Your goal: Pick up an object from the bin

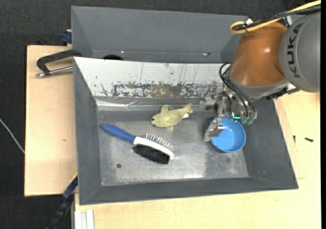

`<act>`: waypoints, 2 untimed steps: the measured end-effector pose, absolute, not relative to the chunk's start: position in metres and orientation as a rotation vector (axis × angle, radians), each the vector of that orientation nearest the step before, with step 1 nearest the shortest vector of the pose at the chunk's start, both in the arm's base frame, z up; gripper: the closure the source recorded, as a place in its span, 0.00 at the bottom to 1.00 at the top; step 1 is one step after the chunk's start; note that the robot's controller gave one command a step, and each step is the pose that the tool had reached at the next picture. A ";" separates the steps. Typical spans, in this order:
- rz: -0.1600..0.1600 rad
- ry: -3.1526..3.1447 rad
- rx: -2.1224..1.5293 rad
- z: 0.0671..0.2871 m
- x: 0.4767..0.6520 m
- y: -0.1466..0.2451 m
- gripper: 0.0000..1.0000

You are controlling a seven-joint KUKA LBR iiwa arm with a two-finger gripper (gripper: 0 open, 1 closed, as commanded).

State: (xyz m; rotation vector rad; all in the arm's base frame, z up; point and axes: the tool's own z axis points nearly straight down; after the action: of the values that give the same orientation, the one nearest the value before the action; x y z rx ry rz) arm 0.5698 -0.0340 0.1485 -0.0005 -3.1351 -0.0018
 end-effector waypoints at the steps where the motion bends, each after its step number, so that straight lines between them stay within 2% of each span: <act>1: -0.001 -3.114 0.439 0.083 0.597 -0.006 0.00; 2: -0.001 -3.115 0.439 0.083 0.596 -0.006 1.00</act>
Offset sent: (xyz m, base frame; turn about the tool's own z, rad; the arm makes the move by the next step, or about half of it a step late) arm 0.0252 0.0268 -0.0667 -0.2818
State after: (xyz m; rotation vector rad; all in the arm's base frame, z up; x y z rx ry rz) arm 0.5964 -0.0065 0.0830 0.4394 -3.1147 -0.0010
